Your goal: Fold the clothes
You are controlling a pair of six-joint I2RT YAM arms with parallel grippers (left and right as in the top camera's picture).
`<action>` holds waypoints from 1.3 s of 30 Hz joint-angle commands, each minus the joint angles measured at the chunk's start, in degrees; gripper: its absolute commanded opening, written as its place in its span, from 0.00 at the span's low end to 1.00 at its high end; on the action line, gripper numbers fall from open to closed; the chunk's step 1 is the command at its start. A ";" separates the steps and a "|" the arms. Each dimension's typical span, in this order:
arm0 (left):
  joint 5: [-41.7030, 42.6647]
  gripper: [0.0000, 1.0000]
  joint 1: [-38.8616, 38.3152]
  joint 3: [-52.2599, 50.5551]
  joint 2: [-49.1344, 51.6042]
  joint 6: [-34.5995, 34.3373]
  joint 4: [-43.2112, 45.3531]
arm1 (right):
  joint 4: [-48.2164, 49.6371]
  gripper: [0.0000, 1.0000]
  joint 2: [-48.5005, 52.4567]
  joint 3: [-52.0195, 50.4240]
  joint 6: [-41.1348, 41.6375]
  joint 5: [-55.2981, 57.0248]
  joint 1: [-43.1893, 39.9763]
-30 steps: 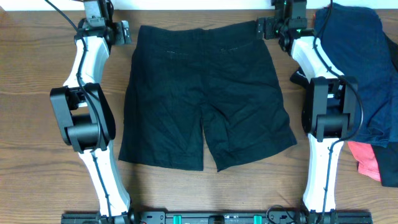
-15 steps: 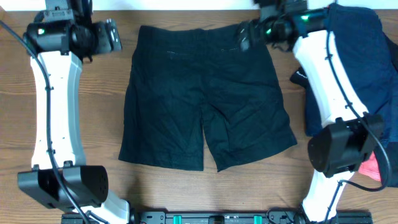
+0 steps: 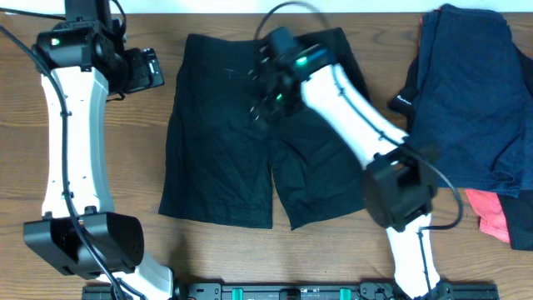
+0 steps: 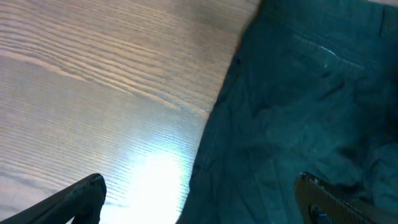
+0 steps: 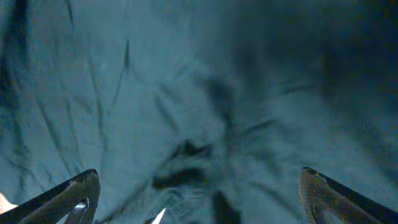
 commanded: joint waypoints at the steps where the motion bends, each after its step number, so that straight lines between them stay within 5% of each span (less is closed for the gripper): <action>1: 0.17 0.98 1.36 -0.22 0.52 -0.72 -0.07 | -2.14 0.99 3.96 -0.33 2.73 8.09 1.84; 13: 0.20 0.98 2.49 -0.22 0.52 -0.72 -1.92 | -5.11 0.99 6.95 -0.35 5.62 9.66 1.92; 39: 0.22 0.98 2.49 -0.22 0.52 -0.74 -2.19 | 1.92 0.98 6.97 -11.78 -21.86 14.36 -1.25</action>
